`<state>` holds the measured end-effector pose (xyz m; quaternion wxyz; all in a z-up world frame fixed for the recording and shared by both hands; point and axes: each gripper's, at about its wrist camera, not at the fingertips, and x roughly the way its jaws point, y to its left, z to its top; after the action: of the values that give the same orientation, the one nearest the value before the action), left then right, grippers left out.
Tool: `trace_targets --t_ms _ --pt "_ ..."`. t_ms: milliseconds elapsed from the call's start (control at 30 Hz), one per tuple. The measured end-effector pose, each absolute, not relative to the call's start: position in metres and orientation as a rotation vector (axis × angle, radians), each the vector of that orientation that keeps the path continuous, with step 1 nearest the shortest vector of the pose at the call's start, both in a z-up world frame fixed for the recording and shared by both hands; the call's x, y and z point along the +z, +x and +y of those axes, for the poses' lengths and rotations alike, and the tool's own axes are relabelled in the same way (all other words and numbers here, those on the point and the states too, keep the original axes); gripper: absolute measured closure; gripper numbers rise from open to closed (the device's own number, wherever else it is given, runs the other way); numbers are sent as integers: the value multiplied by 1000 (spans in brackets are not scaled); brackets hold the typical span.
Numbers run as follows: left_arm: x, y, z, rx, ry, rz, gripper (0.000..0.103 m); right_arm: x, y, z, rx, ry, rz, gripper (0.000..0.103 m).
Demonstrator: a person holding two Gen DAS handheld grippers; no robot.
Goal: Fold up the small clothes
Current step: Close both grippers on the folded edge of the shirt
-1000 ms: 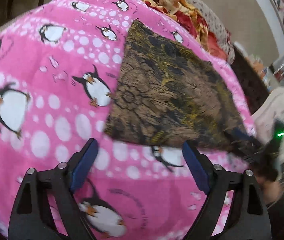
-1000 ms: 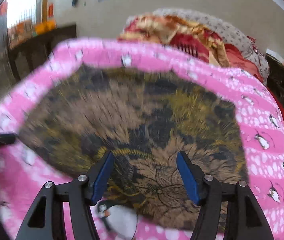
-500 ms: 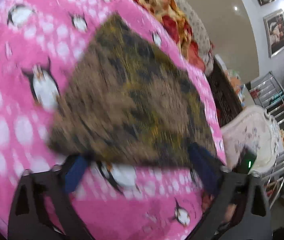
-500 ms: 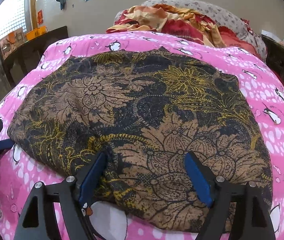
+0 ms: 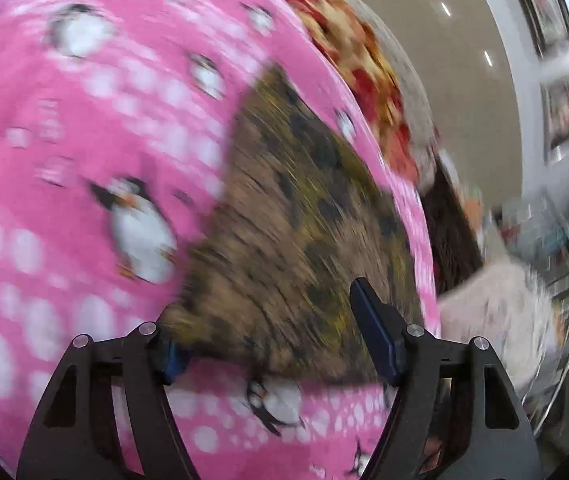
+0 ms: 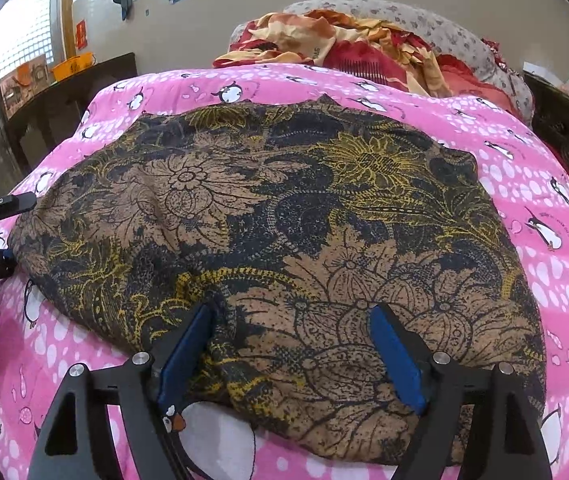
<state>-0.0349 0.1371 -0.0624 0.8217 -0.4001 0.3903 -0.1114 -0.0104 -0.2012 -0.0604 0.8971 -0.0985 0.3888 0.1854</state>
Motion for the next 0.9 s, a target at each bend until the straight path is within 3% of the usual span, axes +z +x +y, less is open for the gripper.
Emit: trace_targets --t_ms 100,233,300,333,467,533,600,733,767,800,867,900 --pt "-63 -29 137 -228 -843 826 33 -59 -10 -202 387 -199 811 23" --pt "-66 -29 141 -204 -845 849 50 -35 -21 -224 392 -105 797 24" --pt "-69 -30 141 -188 -830 874 78 -22 -35 -245 385 -47 769 24" --pt "-71 -30 143 -176 -838 885 81 -17 -43 -260 365 -25 766 24" --pt "-69 -31 141 -177 -800 883 81 -22 -64 -316 319 127 827 24" --pt "-71 -31 140 -178 -801 882 76 -37 -68 -342 301 242 880 25" --pt "-72 -29 141 -191 -824 876 71 -47 -64 -357 307 321 896 35" --pt "-74 -25 144 -188 -870 876 70 -53 -38 -361 357 410 861 36" --pt "-74 -24 145 -180 -874 881 77 -53 -30 -361 365 429 853 45" --pt "-73 -24 145 -161 -861 889 84 -55 -21 -360 382 450 858 60" --pt "-71 -26 145 -162 -858 890 89 -59 -5 -358 386 469 877 85" --pt "-68 -29 144 -159 -844 888 91 -60 0 -356 385 471 883 90"
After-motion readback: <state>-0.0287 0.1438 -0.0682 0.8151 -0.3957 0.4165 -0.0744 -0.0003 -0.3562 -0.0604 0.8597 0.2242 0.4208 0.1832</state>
